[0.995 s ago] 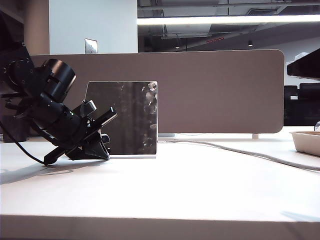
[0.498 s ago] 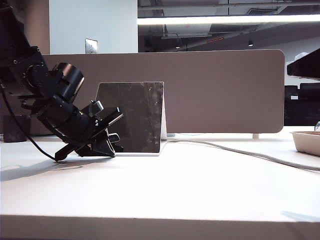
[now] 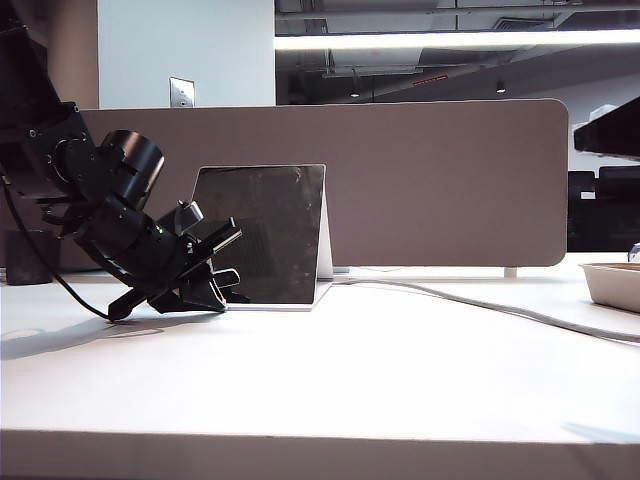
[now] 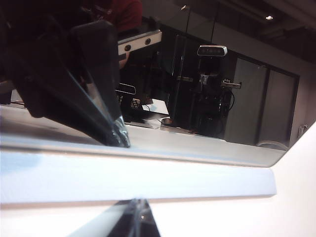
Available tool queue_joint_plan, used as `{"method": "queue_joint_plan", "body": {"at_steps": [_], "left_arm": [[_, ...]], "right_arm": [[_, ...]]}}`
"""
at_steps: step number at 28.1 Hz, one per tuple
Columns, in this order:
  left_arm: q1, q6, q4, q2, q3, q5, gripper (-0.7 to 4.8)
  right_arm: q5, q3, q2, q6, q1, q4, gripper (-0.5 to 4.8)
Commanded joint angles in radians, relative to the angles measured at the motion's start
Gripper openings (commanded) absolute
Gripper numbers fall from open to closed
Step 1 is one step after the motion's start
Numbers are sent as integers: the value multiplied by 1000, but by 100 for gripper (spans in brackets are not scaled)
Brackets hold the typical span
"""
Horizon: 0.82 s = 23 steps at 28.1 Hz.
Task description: Push the base of the mirror on the table to move it forward for a short distance.
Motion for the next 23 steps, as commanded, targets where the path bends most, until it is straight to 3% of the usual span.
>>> {"method": "queue_joint_plan", "body": {"at_steps": [1, 13, 23], "left_arm": [[5, -11, -58, 27, -13, -21, -2], [5, -26, 7, 40, -11, 2, -2], [4, 6, -106, 22, -11, 42, -2]], "right_arm": [[1, 1, 0, -2, 0, 17, 22], [1, 1, 0, -2, 0, 17, 22], [1, 1, 0, -2, 0, 17, 22]]}}
